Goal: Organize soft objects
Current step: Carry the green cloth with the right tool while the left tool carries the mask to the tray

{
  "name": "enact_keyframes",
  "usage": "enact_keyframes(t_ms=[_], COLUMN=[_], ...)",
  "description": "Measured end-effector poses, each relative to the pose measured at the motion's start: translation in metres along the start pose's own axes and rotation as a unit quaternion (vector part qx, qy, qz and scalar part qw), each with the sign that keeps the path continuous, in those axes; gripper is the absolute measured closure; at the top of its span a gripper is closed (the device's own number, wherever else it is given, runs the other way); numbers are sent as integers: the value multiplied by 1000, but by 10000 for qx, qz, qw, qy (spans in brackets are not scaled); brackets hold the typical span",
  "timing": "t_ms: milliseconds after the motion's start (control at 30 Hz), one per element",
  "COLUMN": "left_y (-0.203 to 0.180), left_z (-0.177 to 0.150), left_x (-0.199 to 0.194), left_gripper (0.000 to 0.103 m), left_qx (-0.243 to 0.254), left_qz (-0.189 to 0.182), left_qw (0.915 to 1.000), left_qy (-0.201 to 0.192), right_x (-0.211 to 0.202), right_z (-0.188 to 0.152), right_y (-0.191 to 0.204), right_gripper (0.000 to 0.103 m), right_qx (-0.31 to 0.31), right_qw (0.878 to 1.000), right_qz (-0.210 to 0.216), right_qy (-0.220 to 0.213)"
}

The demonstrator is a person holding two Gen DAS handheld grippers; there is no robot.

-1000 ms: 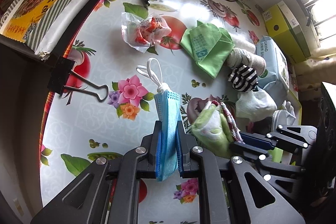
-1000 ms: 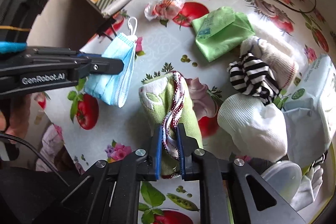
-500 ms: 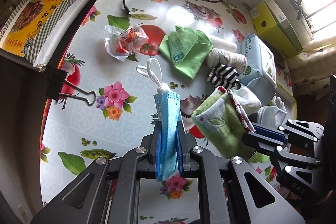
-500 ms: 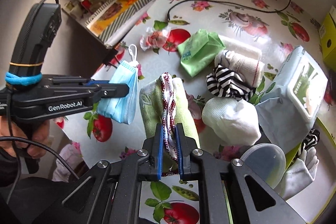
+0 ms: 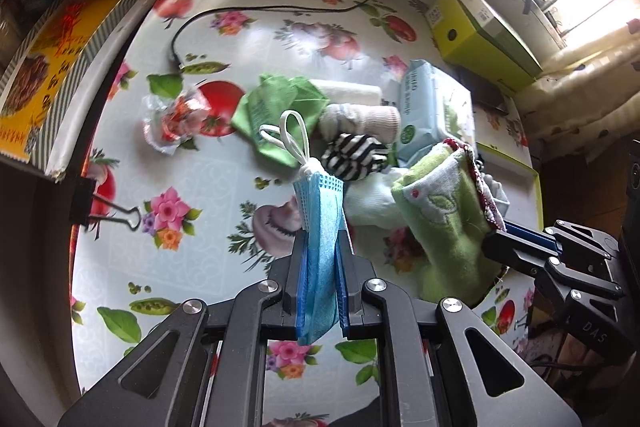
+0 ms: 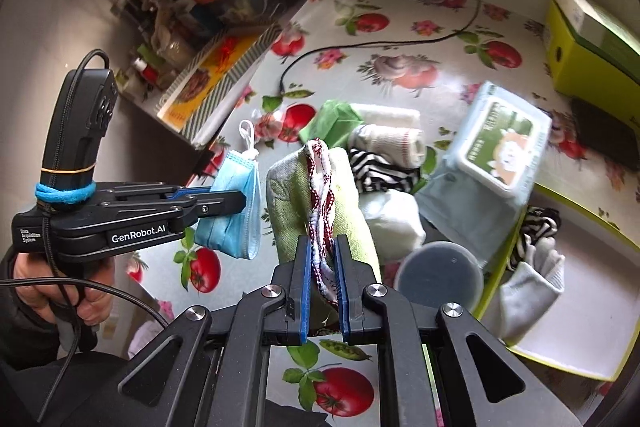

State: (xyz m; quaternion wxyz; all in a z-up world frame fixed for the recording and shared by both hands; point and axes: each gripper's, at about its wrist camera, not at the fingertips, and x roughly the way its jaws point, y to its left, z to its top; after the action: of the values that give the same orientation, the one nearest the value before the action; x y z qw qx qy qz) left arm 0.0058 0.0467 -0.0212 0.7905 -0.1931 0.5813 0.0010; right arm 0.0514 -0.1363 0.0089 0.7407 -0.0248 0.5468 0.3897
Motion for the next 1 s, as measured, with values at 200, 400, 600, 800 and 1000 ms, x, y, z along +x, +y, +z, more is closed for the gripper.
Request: enact_keyframes(t_ms=[200,400,600,800,1000], left_y=[-36,-68,-96,-119,-142], left_z=[12,19,22,24,28], left_x=[-1,1,6,12,19], left_gripper=[91,91,91,91,91], left_qx=[418,753,1004,1205,1402], left_qz=[-100,-182,-237,-265,-293], left_qw=[9991,9970,9946,9923,9895], left_qy=[-14,7,67,128,202], right_x=[-27,-50,-64,-72,-77], right_z=[-10,-21,-30,-36,-43], right_y=[-24,-48,-67,-81,-95], right_gripper=[92,92,92,92,92], right_qx=[357,682,900,1042,1184], right_qw=[9988,9957,9927,9906,9885], right_qz=[-143,-282,-367,-411,-434], right_qy=[-306,-565,-709,-785,-832])
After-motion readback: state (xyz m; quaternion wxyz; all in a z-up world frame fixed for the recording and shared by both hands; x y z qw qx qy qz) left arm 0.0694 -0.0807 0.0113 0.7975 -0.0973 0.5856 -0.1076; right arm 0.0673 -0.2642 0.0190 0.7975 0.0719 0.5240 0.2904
